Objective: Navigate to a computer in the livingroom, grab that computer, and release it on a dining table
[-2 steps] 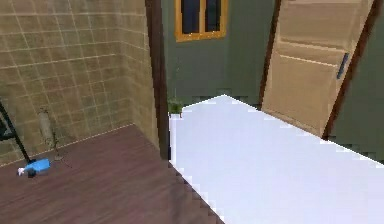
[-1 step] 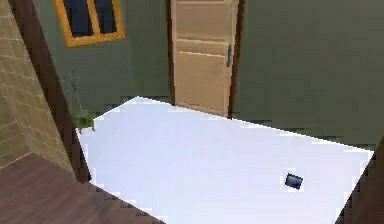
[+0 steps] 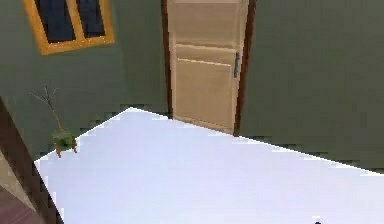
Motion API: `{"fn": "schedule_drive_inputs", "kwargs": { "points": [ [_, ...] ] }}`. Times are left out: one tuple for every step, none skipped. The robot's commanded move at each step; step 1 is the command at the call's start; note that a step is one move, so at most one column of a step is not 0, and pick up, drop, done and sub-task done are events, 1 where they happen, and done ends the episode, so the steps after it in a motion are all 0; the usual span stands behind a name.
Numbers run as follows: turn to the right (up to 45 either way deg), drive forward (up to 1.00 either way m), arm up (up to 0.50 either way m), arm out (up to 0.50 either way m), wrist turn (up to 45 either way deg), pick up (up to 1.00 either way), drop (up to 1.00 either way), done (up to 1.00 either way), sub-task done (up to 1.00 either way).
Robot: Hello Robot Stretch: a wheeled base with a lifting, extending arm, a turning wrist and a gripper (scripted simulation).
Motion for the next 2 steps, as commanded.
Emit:
{"fn": "schedule_drive_inputs", "kwargs": {
  "points": [
    [39.0,0.00,0.00,0.00,0.0,0.00,0.00,0.00,0.00],
    [0.0,0.55,0.00,0.00,0.0,0.00,0.00,0.00,0.00]
  ]
}}
